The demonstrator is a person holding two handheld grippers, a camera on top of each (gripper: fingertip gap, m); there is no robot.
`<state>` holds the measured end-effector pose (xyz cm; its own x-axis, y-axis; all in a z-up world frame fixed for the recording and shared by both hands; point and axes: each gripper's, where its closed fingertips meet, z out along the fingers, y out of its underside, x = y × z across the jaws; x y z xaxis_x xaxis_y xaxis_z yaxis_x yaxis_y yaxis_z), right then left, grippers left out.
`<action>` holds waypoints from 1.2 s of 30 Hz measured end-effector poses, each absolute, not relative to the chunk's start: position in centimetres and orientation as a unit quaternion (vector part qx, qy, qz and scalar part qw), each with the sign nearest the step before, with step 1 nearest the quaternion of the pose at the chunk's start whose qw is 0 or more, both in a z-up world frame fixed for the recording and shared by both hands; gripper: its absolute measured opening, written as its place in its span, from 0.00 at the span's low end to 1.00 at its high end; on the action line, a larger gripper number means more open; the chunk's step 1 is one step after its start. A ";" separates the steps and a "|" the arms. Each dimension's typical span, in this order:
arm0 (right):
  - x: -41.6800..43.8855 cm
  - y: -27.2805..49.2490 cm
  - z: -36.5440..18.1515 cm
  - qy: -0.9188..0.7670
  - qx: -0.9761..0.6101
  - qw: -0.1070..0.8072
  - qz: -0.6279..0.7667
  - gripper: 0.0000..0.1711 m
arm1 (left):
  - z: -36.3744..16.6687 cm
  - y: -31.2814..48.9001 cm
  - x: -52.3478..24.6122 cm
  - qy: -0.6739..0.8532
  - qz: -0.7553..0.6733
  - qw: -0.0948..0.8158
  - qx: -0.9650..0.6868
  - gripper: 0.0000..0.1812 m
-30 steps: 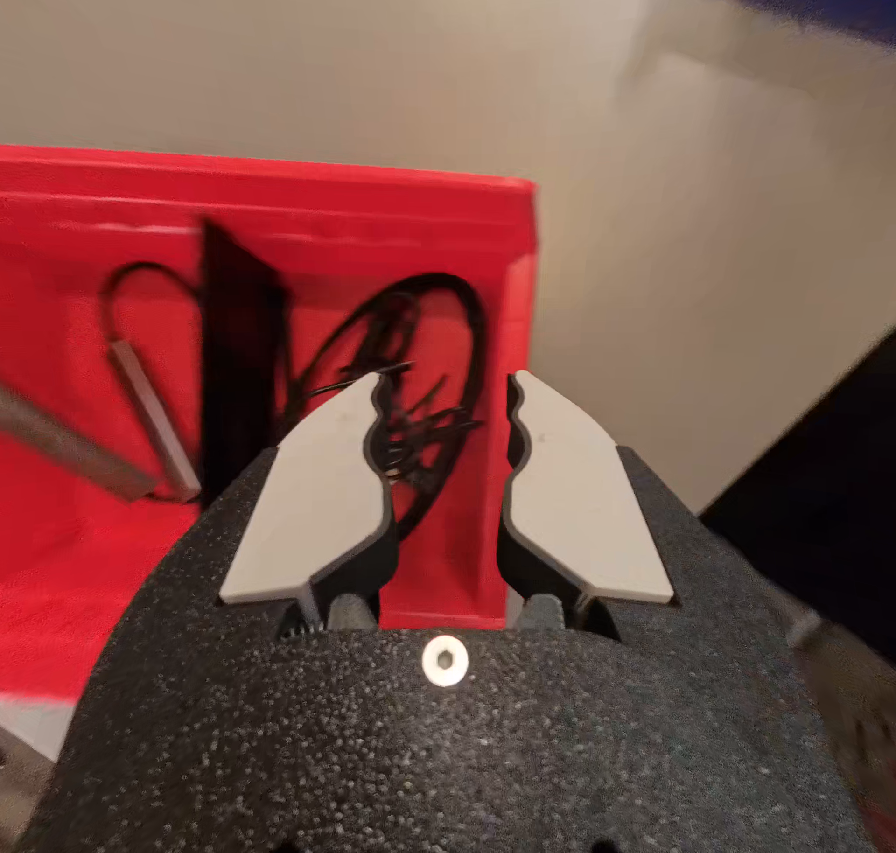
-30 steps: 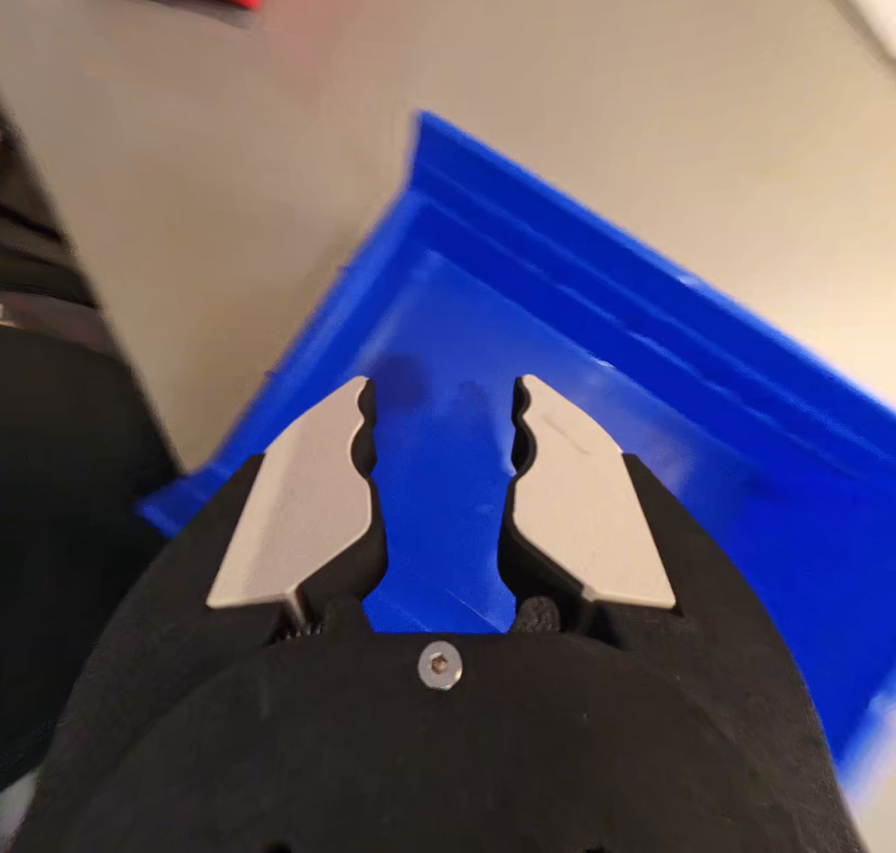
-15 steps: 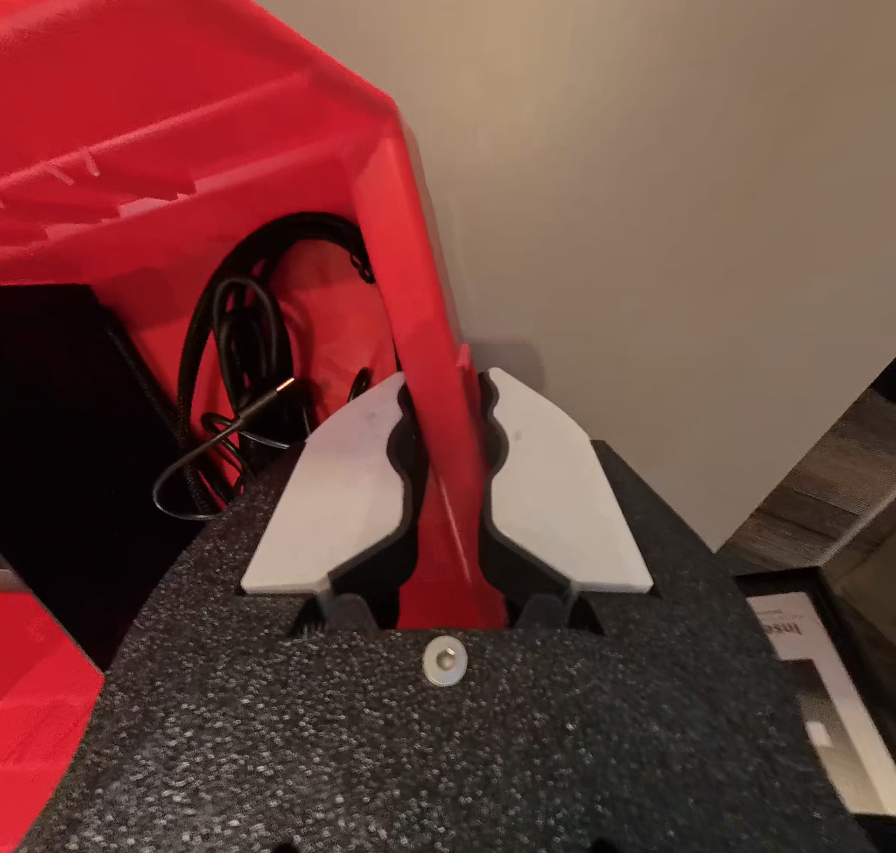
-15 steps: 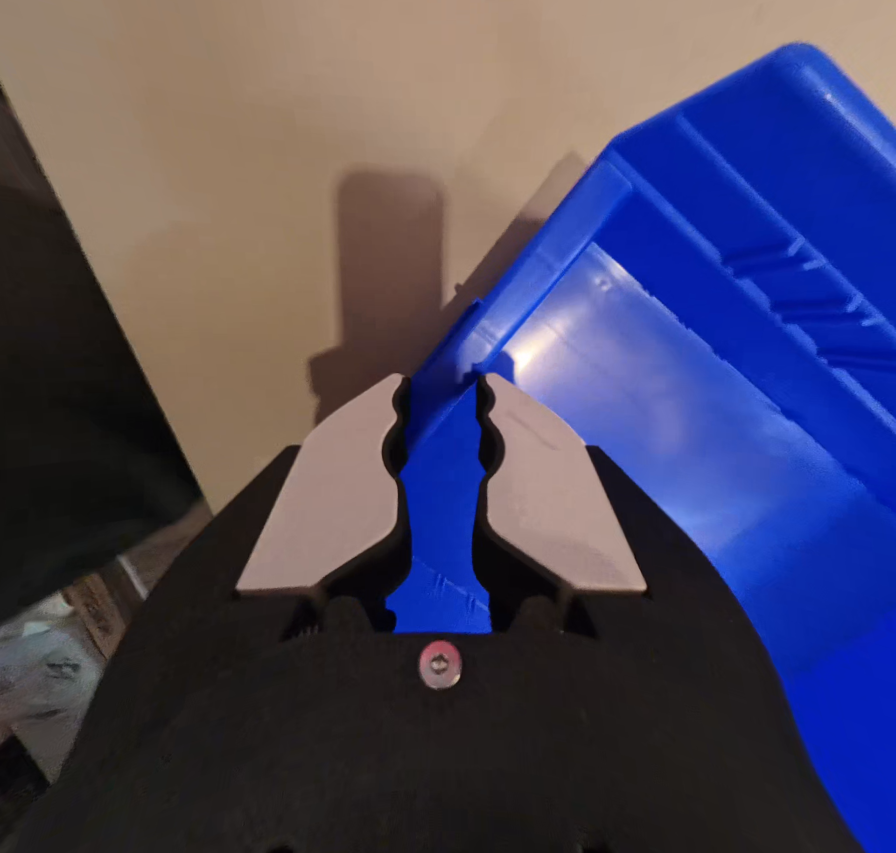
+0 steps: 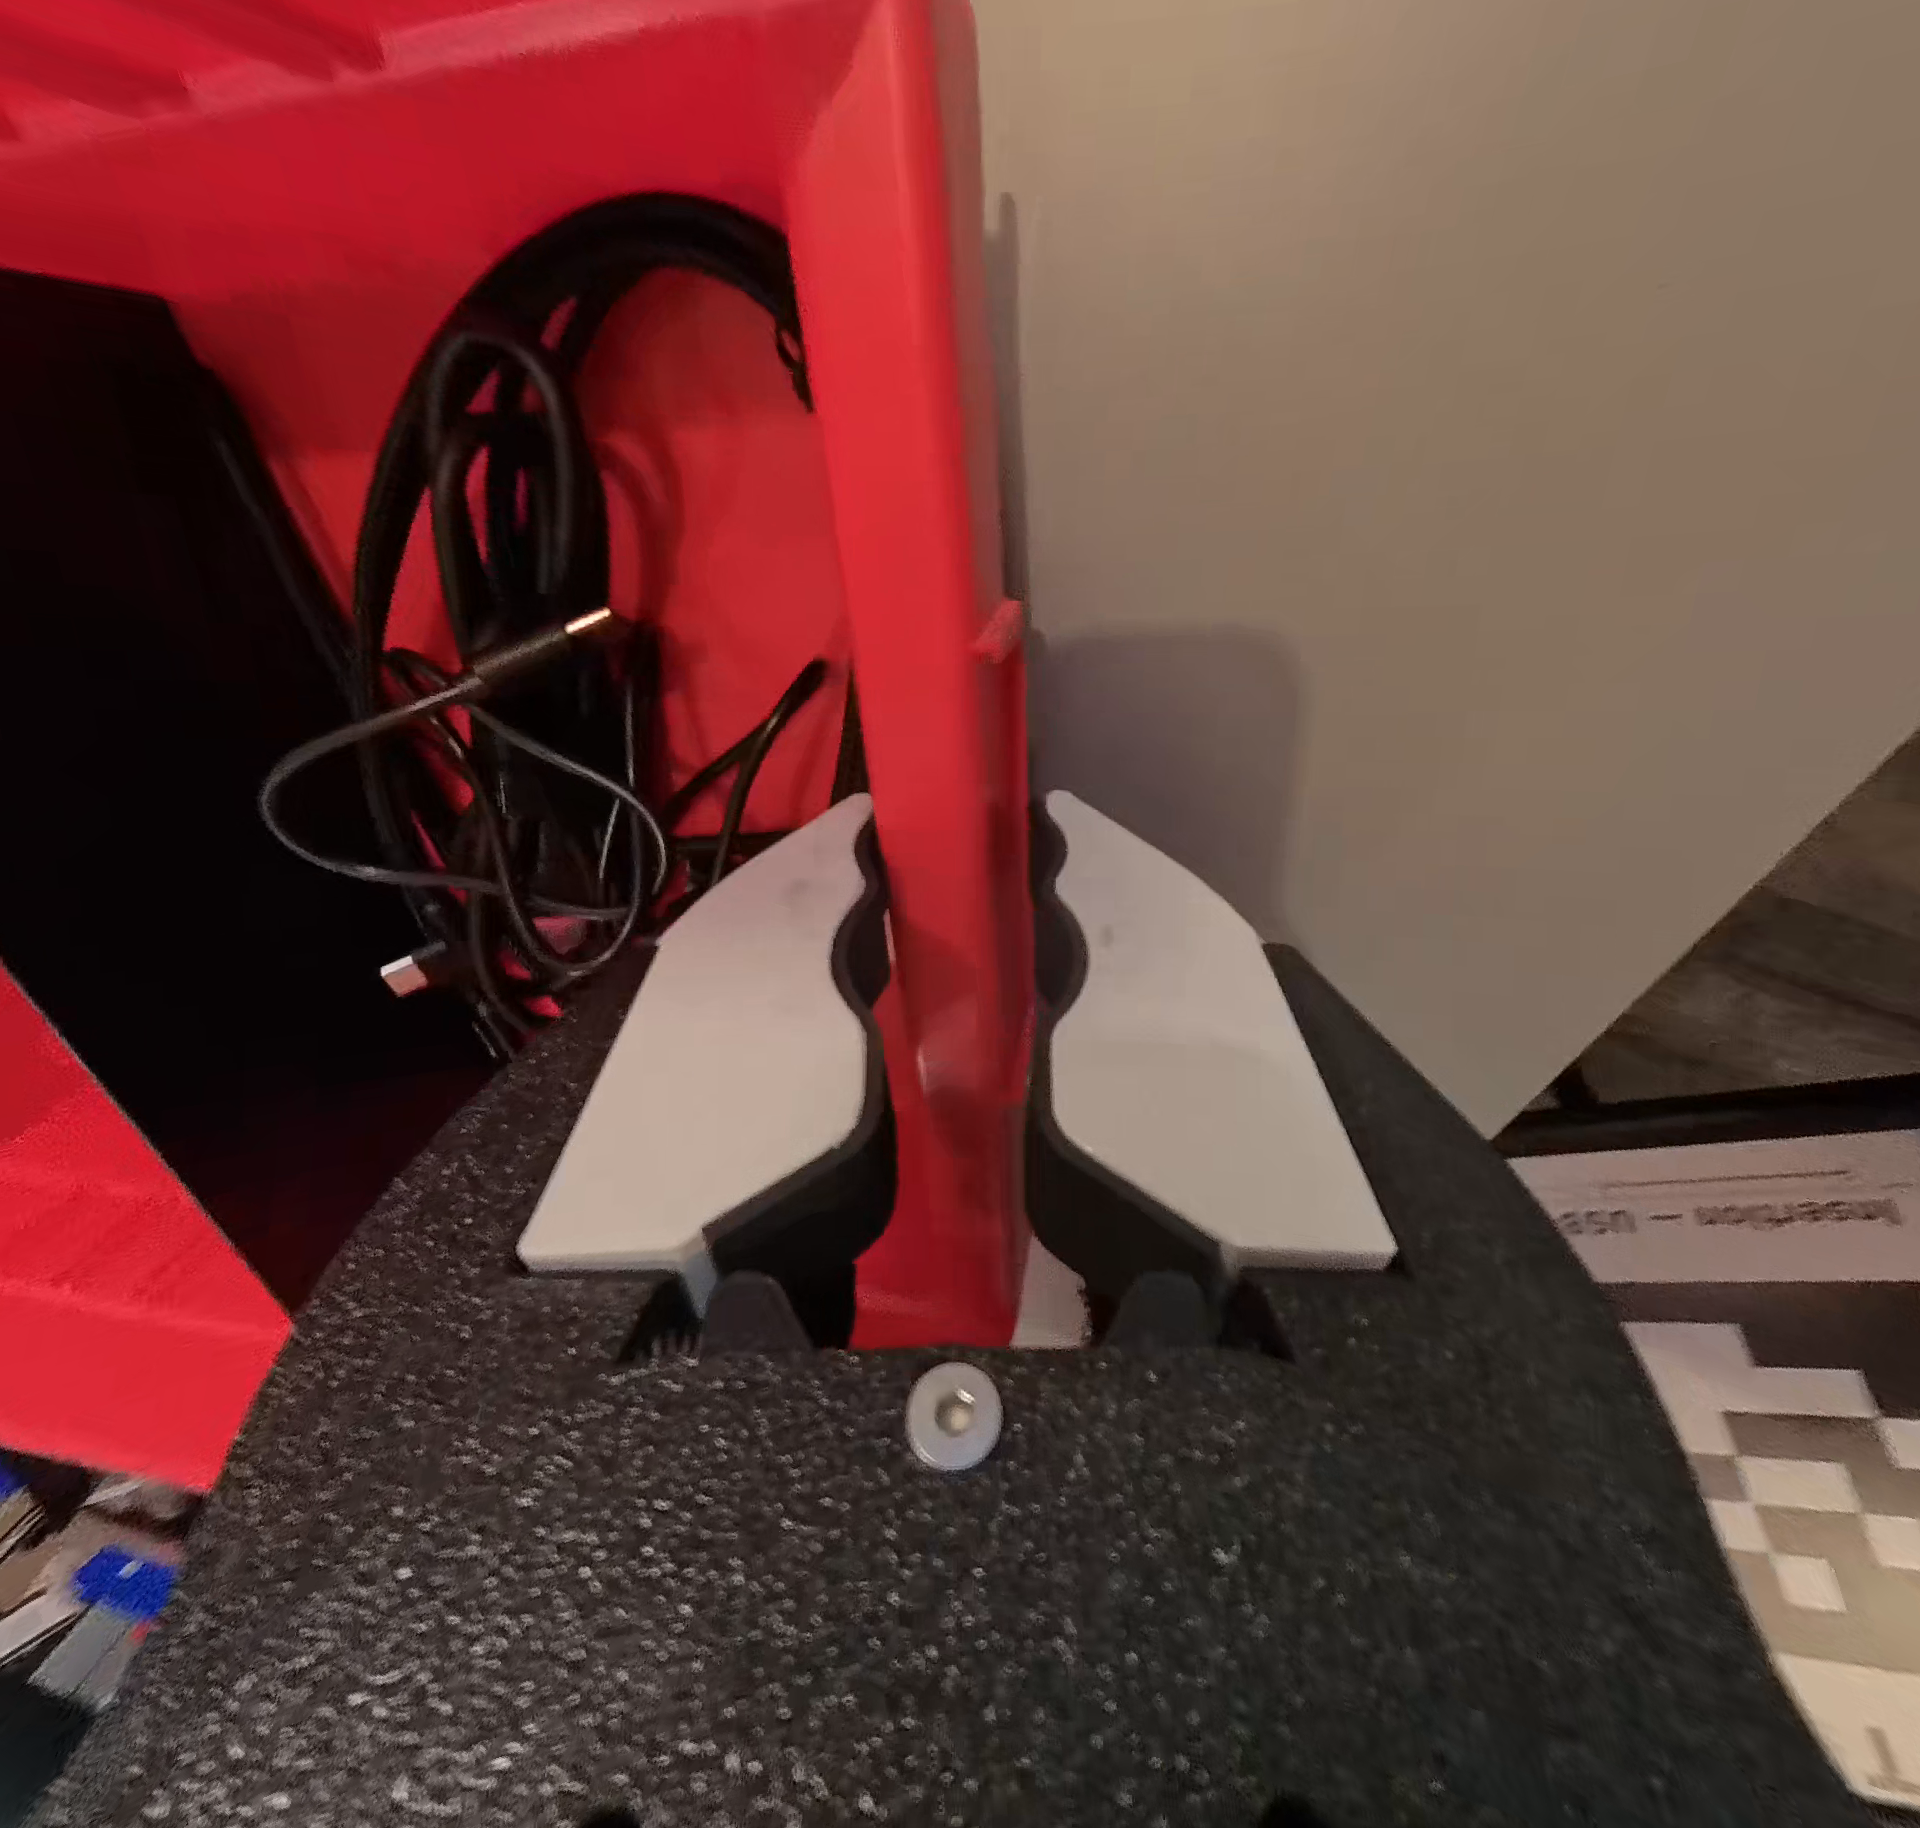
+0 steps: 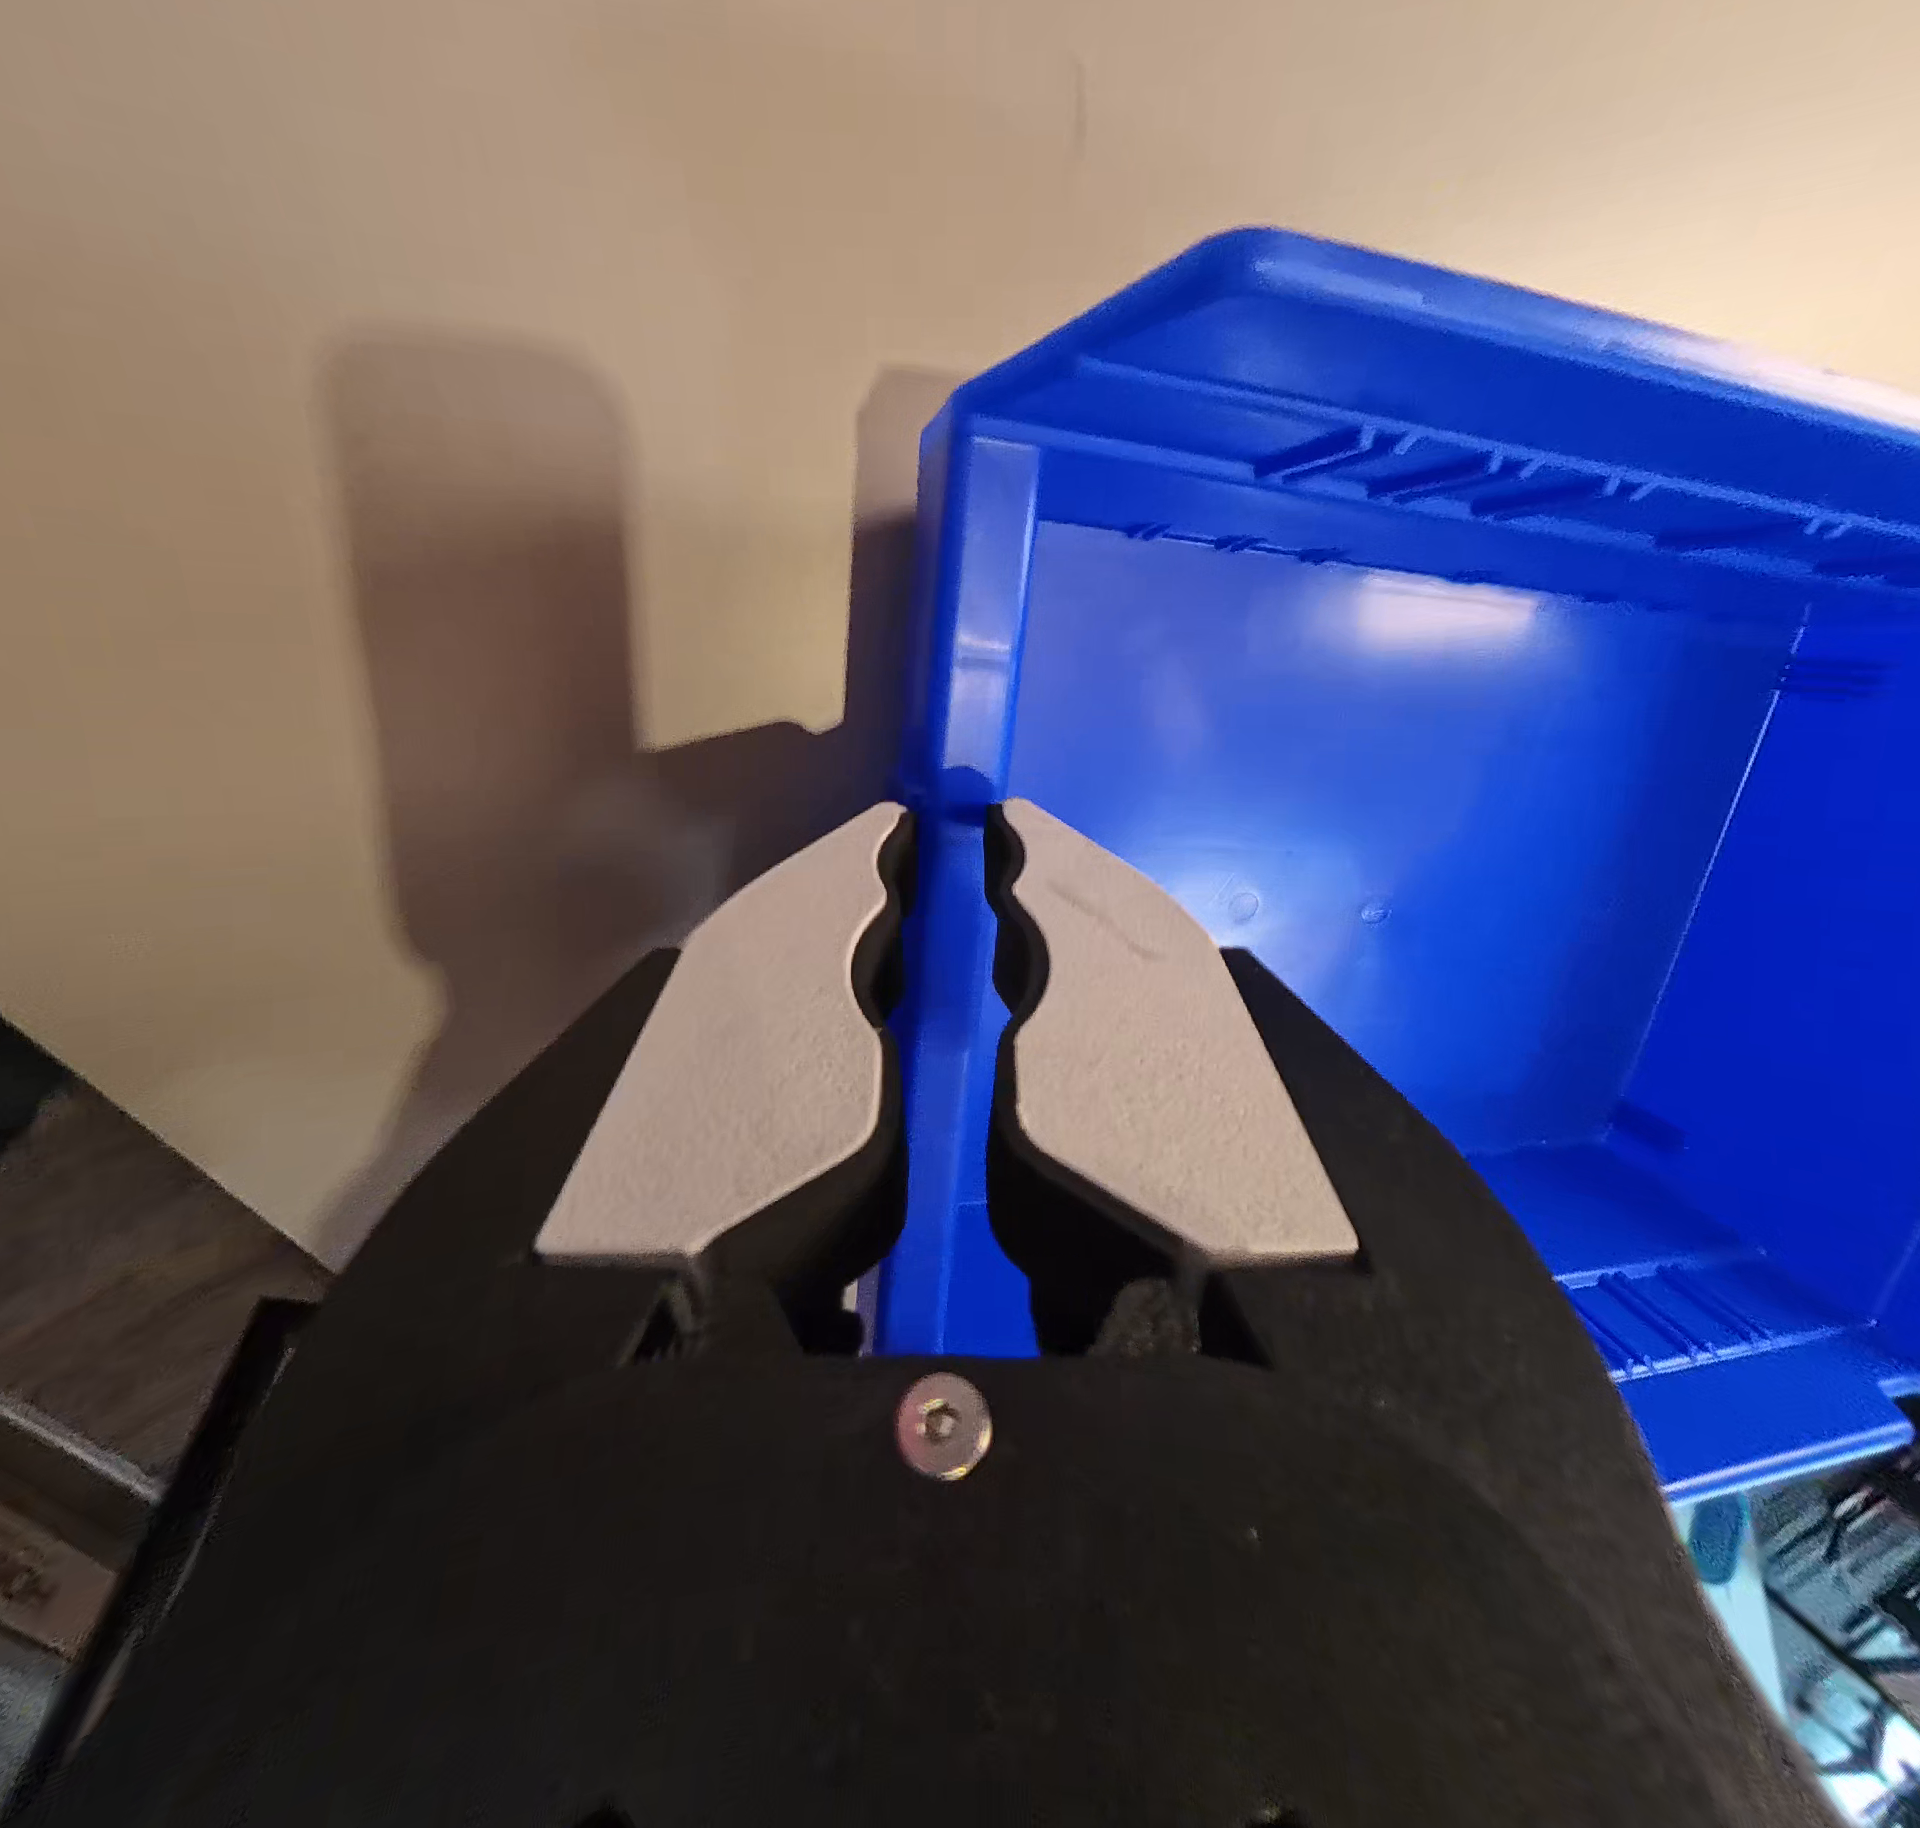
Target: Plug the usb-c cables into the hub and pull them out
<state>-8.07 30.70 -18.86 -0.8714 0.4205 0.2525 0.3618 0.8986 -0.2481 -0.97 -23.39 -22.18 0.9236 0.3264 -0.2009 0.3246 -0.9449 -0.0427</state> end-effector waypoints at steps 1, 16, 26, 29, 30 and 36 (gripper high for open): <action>-7.9 31.4 -18.9 -0.966 -0.190 0.149 0.096 0.07 | -22.1 -24.5 -1.2 -0.163 0.112 -0.005 -0.980 0.14; -7.5 40.1 -22.6 -0.976 -0.159 0.138 -0.047 0.15 | -22.9 -28.8 -2.1 -0.135 0.168 -0.040 -0.976 0.16; -11.1 46.2 -22.5 -0.980 -0.098 0.161 -0.069 0.15 | -22.9 -34.8 -2.6 -0.172 0.171 -0.073 -0.967 0.18; -12.0 48.2 -22.5 -0.981 -0.054 0.167 -0.086 0.15 | -22.9 -36.3 -3.0 -0.175 0.173 -0.077 -0.966 0.17; -12.2 48.6 -22.5 -0.981 -0.044 0.167 -0.085 0.15 | -22.9 -36.7 -3.2 -0.175 0.175 -0.076 -0.966 0.17; -13.1 50.4 -22.6 -0.982 -0.025 0.163 -0.088 0.16 | -22.9 -39.5 -4.2 -0.176 0.184 -0.078 -0.964 0.17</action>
<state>-13.12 50.36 -22.56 -0.9458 0.0206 0.3242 0.0779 0.9832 0.1650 -4.15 -39.49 -22.86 0.8699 0.3109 -0.3828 0.3685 -0.9257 0.0855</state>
